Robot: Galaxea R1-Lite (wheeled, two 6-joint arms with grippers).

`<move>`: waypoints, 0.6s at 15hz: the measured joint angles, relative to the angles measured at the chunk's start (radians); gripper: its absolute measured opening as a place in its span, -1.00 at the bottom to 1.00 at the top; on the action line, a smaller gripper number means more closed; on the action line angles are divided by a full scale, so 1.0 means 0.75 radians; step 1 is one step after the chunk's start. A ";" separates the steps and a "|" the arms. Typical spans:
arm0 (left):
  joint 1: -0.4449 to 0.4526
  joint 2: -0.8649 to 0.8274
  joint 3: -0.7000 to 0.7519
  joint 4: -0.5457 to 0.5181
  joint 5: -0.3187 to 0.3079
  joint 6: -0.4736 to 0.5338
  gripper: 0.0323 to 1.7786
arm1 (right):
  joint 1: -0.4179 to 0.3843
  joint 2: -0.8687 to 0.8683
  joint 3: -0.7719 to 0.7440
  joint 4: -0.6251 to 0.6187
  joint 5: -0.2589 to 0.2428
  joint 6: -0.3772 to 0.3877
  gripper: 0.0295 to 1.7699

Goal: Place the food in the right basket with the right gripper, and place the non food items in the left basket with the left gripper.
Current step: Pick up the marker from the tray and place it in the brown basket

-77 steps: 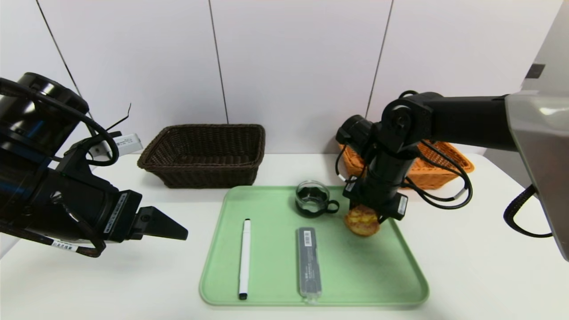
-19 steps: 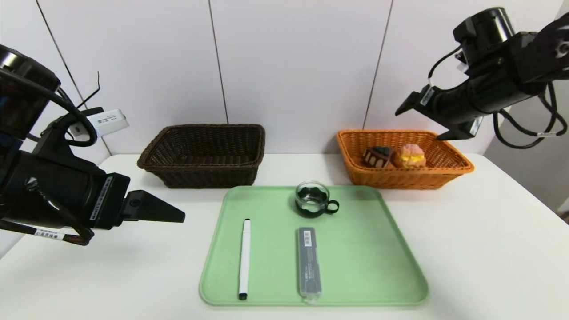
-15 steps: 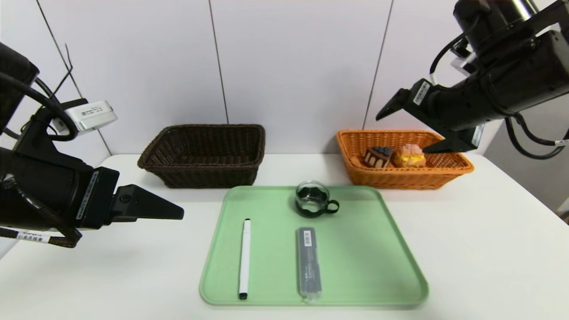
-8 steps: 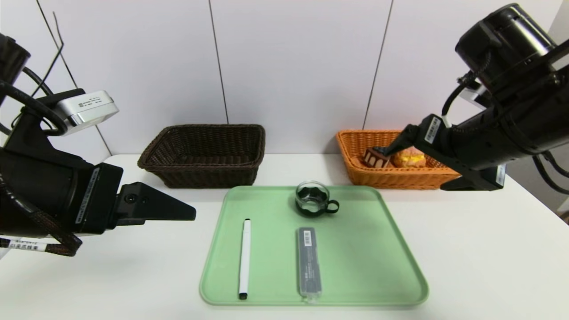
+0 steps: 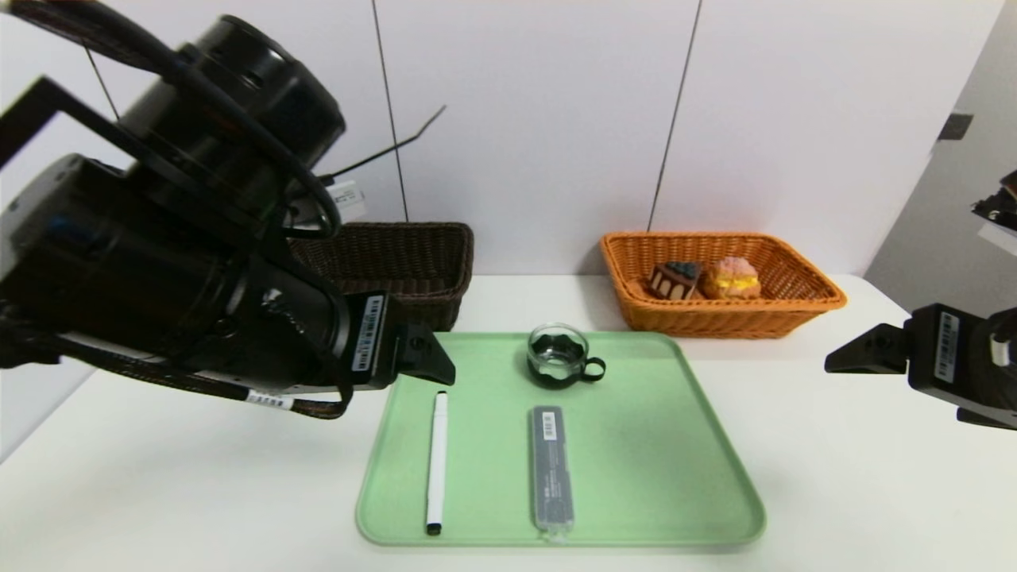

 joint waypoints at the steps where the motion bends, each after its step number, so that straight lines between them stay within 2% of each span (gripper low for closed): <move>1: -0.010 0.057 -0.047 0.040 0.003 -0.022 0.90 | -0.005 -0.036 0.018 0.001 0.008 -0.043 0.91; 5: -0.037 0.249 -0.156 0.125 0.003 -0.039 0.90 | -0.012 -0.119 0.042 -0.004 0.009 -0.226 0.92; 9: -0.037 0.395 -0.214 0.185 -0.004 -0.035 0.90 | -0.053 -0.138 0.045 -0.005 0.026 -0.237 0.92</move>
